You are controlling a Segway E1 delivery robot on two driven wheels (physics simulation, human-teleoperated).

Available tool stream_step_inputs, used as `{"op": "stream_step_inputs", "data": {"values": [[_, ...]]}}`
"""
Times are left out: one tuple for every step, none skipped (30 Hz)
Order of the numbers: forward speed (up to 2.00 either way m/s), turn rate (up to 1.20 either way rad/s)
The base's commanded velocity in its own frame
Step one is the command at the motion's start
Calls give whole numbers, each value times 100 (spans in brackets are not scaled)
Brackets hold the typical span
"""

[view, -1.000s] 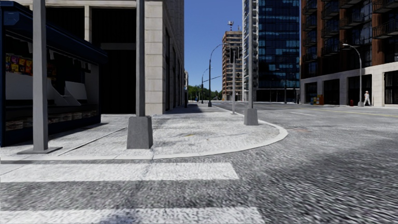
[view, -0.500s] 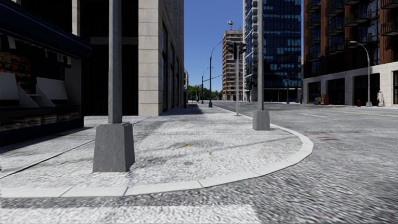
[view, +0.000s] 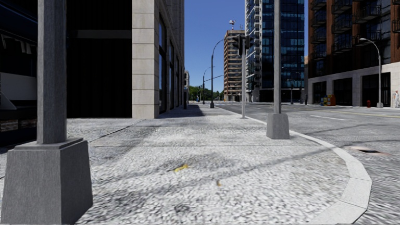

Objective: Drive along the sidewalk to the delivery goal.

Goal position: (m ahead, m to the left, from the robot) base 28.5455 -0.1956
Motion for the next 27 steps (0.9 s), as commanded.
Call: {"op": "stream_step_inputs", "data": {"values": [[200,0],[200,0],[200,0],[200,0],[200,0],[200,0],[200,0],[200,0],[200,0],[200,0],[200,0],[200,0],[200,0],[200,0],[200,0],[200,0],[200,0],[200,0],[200,0],[200,0],[200,0],[200,0],[200,0],[200,0],[200,0],[200,0],[200,0]]}}
